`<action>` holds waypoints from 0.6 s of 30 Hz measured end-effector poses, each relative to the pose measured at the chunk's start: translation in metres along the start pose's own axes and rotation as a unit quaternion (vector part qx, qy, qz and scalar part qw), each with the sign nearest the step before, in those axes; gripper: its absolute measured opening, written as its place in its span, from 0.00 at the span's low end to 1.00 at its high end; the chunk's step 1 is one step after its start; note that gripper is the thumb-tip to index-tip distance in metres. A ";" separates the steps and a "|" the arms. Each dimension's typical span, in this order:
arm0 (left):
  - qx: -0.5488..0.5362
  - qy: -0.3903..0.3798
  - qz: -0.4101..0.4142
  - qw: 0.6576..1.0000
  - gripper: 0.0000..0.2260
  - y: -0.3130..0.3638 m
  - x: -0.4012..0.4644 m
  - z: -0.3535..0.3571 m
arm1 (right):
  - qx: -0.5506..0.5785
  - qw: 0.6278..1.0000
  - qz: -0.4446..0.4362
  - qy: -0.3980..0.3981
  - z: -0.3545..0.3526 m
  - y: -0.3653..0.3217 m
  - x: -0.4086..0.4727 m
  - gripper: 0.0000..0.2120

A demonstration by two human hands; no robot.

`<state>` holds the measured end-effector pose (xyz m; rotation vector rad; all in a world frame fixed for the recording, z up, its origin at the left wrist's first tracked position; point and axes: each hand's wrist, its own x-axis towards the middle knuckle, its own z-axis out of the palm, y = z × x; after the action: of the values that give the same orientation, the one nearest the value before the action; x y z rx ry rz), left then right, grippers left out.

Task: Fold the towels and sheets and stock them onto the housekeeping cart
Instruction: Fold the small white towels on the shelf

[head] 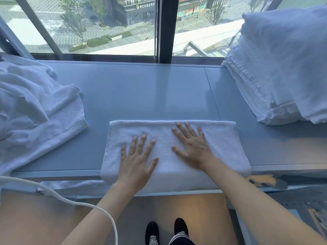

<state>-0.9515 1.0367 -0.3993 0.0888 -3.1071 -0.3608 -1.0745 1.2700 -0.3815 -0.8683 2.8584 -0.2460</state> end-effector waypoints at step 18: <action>-0.025 -0.032 -0.013 0.999 0.29 -0.017 0.125 -0.021 | 0.064 0.993 0.093 0.029 -0.011 0.018 -0.044 0.31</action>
<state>-1.0747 1.0084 -0.3823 0.1196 -3.1605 -0.4495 -1.0501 1.3108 -0.3705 -0.5752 2.9142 -0.4324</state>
